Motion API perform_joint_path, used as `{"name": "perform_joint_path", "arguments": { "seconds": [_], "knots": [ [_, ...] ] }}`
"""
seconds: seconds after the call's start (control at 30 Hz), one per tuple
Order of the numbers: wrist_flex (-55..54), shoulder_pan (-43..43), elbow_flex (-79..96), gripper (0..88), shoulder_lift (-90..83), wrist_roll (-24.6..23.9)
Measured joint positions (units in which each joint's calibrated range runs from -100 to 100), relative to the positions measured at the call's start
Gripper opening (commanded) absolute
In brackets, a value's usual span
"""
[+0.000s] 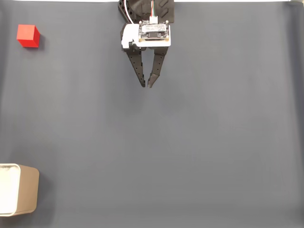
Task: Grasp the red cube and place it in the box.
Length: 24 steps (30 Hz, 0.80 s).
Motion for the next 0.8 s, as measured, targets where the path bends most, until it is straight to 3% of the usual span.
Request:
{"name": "perform_joint_path", "arguments": {
  "seconds": [0.43,0.8],
  "knots": [
    [1.91,3.93,-13.20,0.0,11.03,1.76],
    [4.22,13.58,-24.50,0.0,20.84,2.00]
  ]
}}
